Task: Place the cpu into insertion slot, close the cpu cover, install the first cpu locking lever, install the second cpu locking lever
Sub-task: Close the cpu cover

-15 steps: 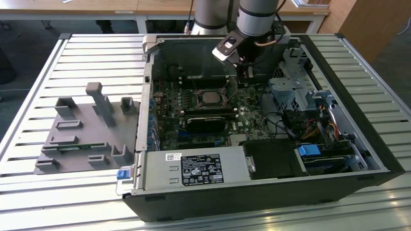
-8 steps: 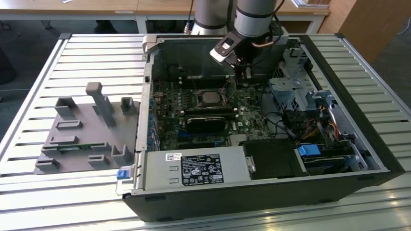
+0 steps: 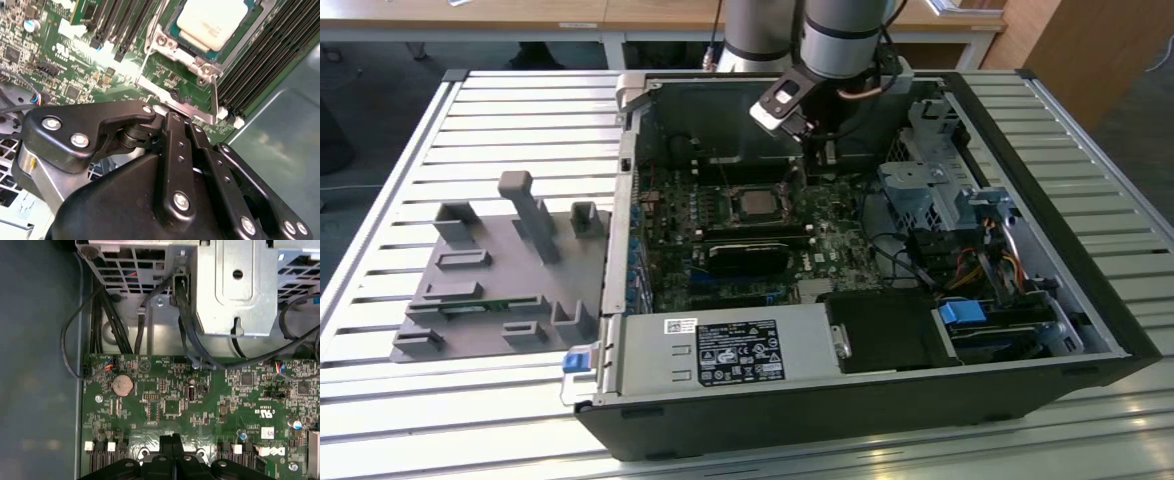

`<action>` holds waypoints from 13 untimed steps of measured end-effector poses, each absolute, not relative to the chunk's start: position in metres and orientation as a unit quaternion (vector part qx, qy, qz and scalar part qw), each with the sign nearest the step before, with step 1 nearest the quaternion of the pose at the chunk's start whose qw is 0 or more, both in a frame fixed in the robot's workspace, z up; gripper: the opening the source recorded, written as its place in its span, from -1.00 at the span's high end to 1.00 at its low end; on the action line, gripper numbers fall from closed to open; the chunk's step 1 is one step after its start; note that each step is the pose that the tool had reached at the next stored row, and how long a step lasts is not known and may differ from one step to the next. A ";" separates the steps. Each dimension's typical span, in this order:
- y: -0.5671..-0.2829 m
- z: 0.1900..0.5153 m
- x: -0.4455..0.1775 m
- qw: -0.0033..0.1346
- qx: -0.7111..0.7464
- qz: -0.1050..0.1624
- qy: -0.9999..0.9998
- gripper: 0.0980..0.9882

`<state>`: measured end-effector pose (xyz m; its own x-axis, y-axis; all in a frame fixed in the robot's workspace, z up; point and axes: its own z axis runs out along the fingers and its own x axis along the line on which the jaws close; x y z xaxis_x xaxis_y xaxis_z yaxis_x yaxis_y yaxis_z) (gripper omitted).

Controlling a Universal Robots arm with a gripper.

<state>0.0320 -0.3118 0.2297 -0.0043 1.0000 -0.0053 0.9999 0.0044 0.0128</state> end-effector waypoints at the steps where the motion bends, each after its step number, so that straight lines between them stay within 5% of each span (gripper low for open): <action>1: -0.312 0.230 0.030 0.006 0.706 0.003 0.709 0.95; 13: -0.312 0.228 0.014 0.006 0.706 0.003 0.709 0.95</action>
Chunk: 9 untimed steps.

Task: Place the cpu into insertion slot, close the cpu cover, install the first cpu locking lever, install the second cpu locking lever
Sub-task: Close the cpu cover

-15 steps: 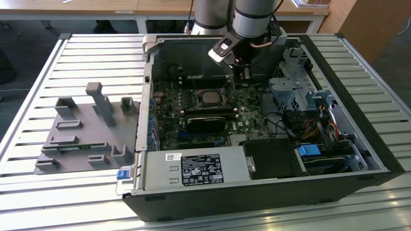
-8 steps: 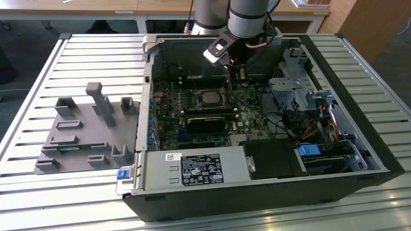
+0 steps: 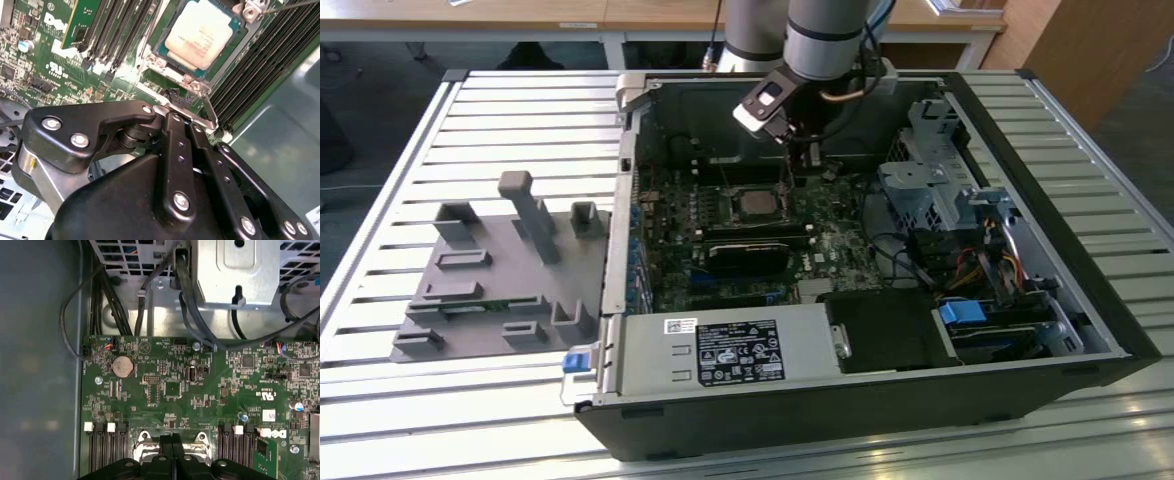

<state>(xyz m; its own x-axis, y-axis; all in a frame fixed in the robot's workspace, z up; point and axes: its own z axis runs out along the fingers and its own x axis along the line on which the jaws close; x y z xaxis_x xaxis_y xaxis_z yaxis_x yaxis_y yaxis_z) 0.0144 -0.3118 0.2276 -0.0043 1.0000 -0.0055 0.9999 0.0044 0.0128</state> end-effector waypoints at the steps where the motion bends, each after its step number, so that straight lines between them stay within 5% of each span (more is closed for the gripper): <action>1: -0.312 0.227 0.013 0.006 0.706 0.003 0.709 0.95; 9: -0.312 0.225 0.003 0.007 0.706 0.003 0.709 0.95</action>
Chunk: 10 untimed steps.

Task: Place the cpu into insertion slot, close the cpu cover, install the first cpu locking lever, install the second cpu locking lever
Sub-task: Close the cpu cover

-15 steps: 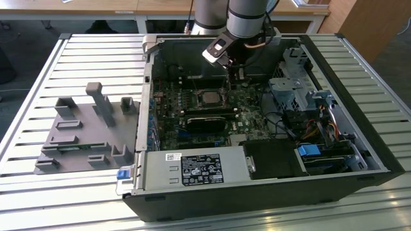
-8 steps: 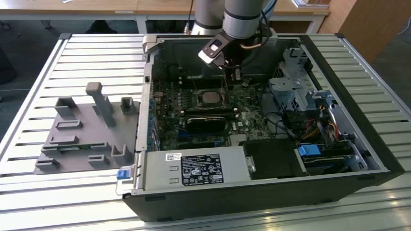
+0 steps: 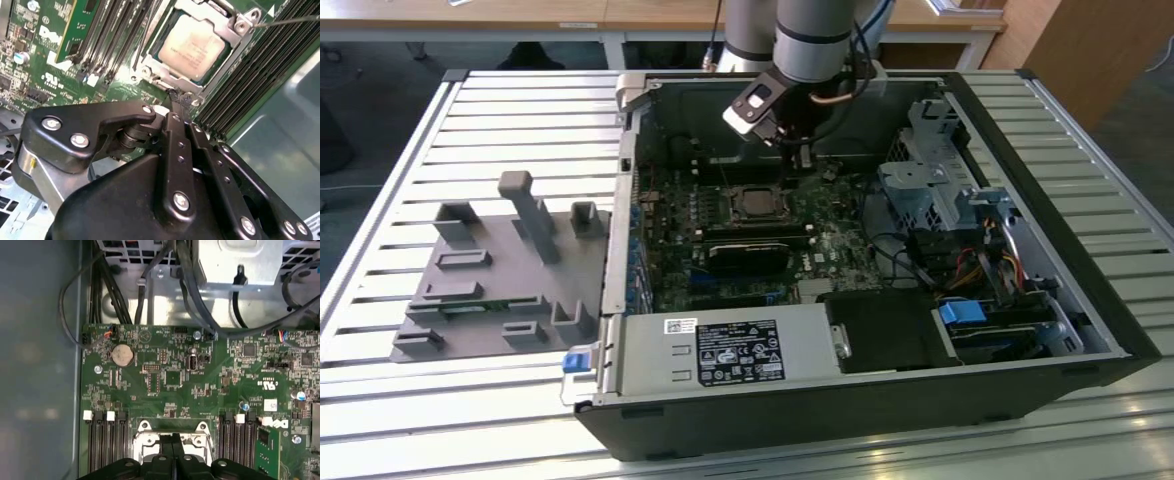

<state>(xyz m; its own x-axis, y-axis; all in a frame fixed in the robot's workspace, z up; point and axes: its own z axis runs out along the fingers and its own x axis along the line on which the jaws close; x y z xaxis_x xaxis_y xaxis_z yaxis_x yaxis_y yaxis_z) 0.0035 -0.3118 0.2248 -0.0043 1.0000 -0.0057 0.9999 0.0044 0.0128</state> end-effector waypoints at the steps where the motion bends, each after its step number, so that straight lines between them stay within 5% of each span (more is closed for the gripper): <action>1: -0.312 0.224 0.002 0.007 0.706 0.002 0.709 0.95; 10: -0.312 0.220 -0.007 0.007 0.706 0.002 0.709 0.95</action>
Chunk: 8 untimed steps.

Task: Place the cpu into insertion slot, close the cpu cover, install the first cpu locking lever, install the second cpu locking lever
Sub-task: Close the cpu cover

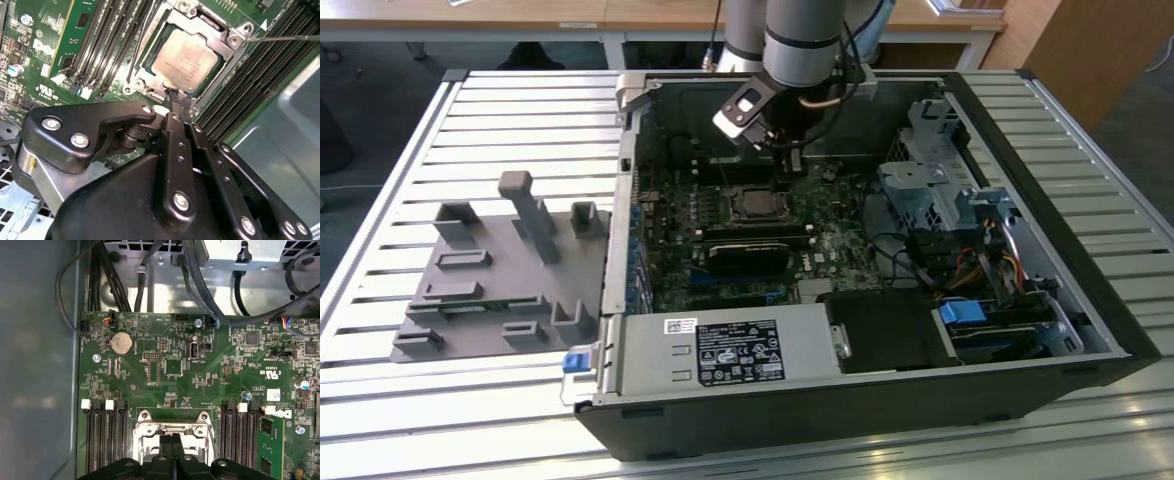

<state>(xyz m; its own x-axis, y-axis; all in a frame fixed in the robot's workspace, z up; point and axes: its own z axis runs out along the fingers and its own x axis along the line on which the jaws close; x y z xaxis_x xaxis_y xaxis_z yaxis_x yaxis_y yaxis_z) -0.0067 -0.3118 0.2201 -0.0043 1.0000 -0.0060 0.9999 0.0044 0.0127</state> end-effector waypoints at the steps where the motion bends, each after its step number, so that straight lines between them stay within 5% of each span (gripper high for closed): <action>1: -0.312 0.220 -0.007 0.007 0.706 0.002 0.709 0.95; 8: -0.312 0.219 -0.015 0.007 0.706 0.002 0.709 0.95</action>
<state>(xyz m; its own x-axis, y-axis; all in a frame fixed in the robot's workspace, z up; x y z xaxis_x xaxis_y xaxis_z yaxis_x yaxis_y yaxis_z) -0.0146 -0.3117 0.2195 -0.0043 1.0000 -0.0059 0.9999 0.0044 0.0128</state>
